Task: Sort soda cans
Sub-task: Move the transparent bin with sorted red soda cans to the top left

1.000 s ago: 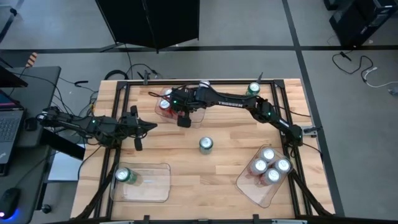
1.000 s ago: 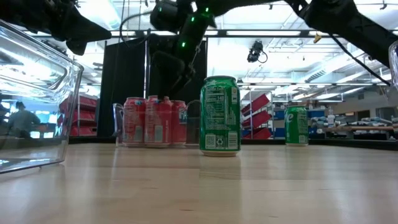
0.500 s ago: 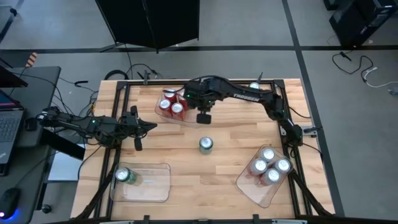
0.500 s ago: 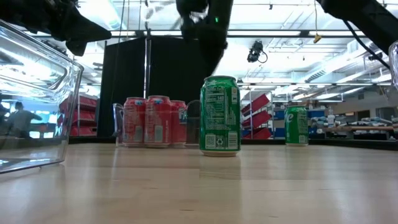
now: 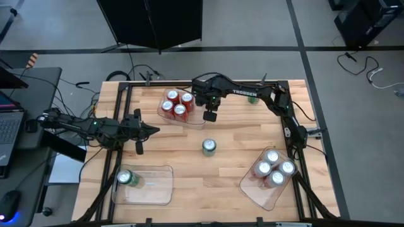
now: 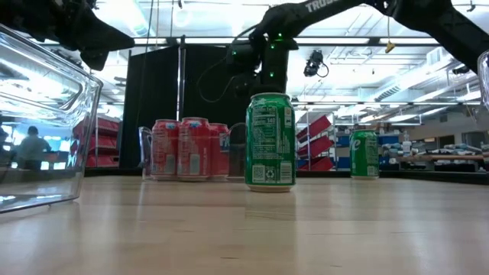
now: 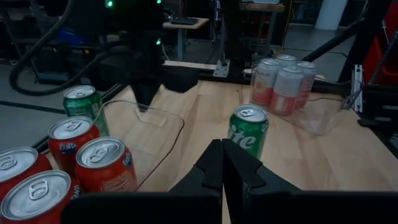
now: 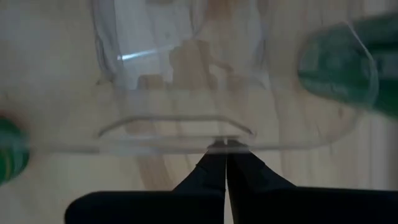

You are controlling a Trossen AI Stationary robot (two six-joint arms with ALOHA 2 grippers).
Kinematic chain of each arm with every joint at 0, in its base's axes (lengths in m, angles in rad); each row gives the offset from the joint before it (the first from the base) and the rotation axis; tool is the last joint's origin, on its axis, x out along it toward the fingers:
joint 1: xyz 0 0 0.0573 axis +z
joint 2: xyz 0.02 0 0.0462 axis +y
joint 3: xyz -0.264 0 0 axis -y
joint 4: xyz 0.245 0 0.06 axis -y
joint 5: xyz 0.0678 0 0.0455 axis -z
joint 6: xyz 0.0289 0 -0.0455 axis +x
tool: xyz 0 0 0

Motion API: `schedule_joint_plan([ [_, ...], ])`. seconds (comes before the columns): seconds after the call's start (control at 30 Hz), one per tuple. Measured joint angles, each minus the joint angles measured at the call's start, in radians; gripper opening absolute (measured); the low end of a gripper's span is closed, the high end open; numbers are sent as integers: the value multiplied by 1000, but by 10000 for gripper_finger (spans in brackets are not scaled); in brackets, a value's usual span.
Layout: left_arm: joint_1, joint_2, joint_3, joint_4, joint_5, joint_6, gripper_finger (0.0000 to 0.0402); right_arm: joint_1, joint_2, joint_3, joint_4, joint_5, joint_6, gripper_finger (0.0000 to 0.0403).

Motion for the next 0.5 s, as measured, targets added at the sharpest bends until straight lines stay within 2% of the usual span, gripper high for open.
schedule_joint_plan([
  [0.3,0,44,0,-17,17,-11,3,-16,0,-48,350,-5,13,0],
  [0.5,31,125,0,41,13,-19,3,-13,11,-49,449,-62,-18,0],
])
